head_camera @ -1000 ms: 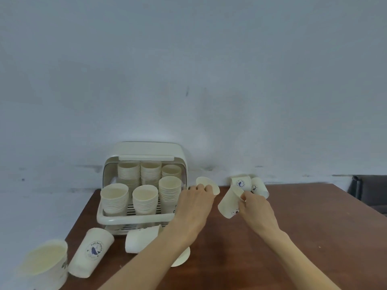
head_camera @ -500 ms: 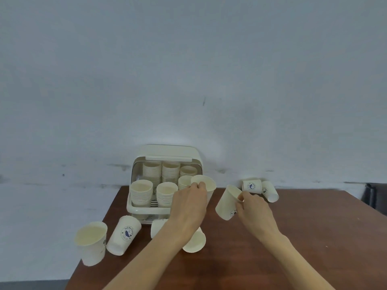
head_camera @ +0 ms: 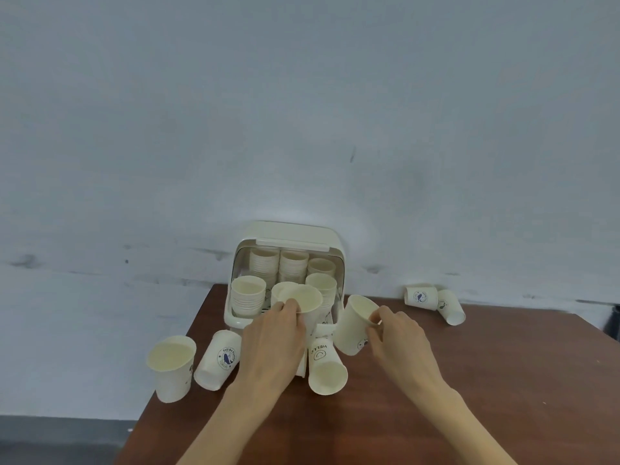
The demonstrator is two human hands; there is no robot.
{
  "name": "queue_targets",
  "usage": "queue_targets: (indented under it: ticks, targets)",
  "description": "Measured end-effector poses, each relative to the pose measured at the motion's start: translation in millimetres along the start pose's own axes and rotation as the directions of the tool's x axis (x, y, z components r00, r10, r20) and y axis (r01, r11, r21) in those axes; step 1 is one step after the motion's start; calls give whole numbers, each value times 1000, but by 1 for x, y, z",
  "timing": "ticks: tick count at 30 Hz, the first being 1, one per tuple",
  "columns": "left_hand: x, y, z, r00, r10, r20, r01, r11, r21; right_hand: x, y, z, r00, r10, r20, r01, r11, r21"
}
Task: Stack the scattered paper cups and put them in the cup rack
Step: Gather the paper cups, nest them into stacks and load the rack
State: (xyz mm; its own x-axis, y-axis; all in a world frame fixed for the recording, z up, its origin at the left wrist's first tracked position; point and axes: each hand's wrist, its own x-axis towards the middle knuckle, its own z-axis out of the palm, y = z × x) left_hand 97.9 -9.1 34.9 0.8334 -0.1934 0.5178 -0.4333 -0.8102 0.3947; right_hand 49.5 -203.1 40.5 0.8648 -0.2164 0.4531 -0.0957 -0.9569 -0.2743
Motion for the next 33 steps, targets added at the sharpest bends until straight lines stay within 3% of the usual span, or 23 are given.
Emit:
queue_targets:
  ticks: [12, 18, 25, 33]
  targets:
    - [-12, -42, -14, 994, -108, 24, 107, 993, 42, 42, -58, 20, 987, -156, -42, 158, 987, 41]
    - [-11, -53, -14, 988, -143, 49, 141, 989, 46, 89, -77, 39, 983, -162, -83, 164, 986, 18]
    - [-8, -62, -13, 986, -155, 62, 153, 987, 46, 111, -87, 61, 976, -216, -8, 213, 968, -131]
    - [-3, -71, -8, 984, -169, 51, 167, 985, 38, 118, -92, 78, 974, -223, 33, 225, 968, -109]
